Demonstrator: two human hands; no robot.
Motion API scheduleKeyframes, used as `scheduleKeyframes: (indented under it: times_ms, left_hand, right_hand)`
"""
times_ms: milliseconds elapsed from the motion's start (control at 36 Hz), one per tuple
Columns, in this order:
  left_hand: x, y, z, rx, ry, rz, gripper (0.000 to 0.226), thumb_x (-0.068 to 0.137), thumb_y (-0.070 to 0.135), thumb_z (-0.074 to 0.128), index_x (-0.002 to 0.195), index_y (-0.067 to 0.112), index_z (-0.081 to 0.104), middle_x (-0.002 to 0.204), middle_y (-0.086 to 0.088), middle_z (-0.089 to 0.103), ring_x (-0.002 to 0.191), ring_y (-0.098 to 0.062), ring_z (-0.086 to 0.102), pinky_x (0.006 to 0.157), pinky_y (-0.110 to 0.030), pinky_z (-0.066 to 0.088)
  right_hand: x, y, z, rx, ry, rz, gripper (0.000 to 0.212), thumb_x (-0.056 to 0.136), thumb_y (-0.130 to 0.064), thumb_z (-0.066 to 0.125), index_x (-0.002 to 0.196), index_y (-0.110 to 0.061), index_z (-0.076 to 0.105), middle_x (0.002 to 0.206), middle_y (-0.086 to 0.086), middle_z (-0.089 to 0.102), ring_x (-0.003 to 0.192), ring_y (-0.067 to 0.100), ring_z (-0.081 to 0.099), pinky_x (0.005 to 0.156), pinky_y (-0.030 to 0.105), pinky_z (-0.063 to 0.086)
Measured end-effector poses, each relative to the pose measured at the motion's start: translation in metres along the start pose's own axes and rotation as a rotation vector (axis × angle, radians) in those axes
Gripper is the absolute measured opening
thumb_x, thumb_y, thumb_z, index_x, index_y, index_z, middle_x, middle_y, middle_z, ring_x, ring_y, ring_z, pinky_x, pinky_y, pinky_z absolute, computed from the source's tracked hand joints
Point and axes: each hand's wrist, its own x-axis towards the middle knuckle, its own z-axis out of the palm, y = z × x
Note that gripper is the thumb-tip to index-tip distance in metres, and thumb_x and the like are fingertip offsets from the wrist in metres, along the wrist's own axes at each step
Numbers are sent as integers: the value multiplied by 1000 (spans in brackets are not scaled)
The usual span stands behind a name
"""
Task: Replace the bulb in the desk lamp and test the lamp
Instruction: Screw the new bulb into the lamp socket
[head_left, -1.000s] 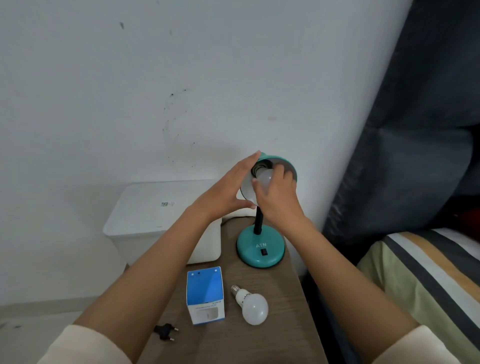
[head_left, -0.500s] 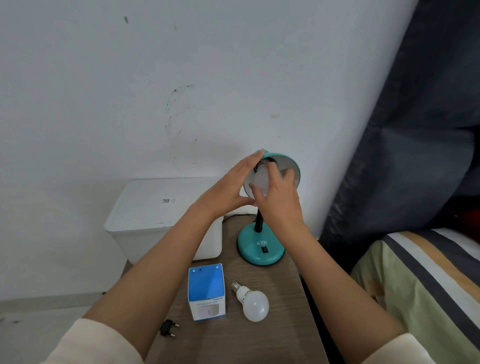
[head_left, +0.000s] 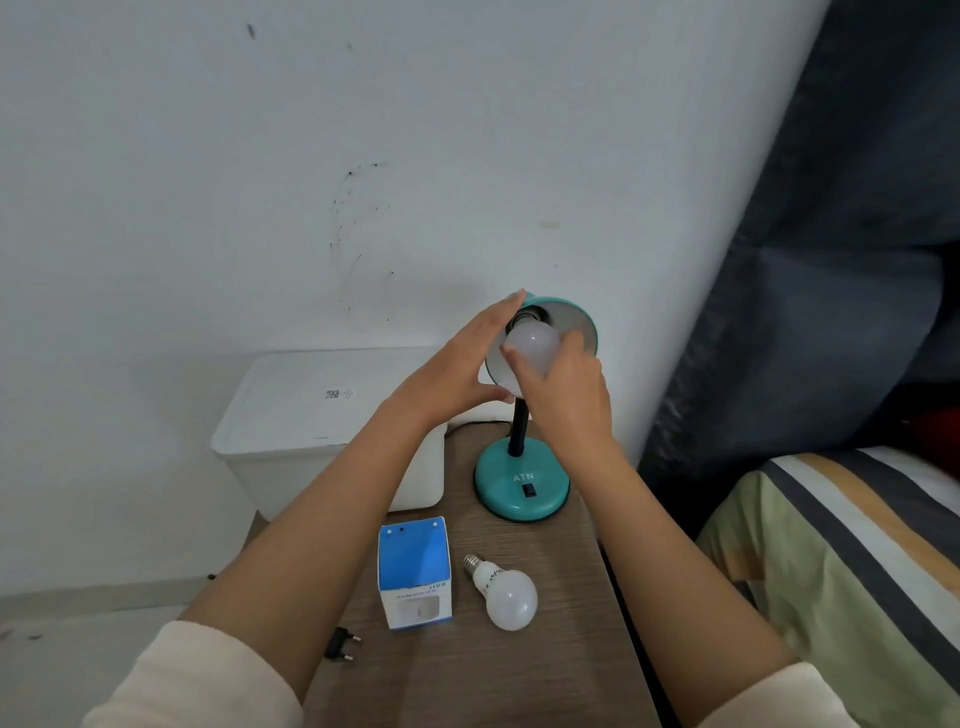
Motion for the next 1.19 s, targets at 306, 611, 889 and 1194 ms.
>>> scheduleKeyframes:
  times_ms: [306,611,889,1194]
  left_hand:
    - [0,3,0,3,2,17,102,70,10,79,147,25,13,151,7,25,129,9,21,105,-4,20]
    - [-3,2,3,14,17,34,103,70,8,80,147,22,14,153,1,25,137,-6,23,112,-16,22]
    - [-5,2,2,-3,15,6,103,70,7,79,147,26,13,152,5,25,137,-3,23,111,-14,21]
    - [-5,4,1,5,18,13,102,70,8,79,147,24,14,152,5,25,132,5,21,109,-9,20]
  right_hand:
    - [4,-7,-6,293,43,113,45,90,-48,50,114,-10,46,104,10,57,92,28,57,75,33,45]
    - [2,-3,-4,297,-9,73,57,79,-23,66,128,-12,41,125,9,45,112,20,46,77,20,32]
    - [-2,0,-2,291,24,-57,52,85,-35,61,130,-18,41,127,6,47,103,12,47,82,24,37]
    - [0,1,-2,394,-12,25,55,83,-30,62,132,-19,39,129,8,52,116,24,51,87,29,44]
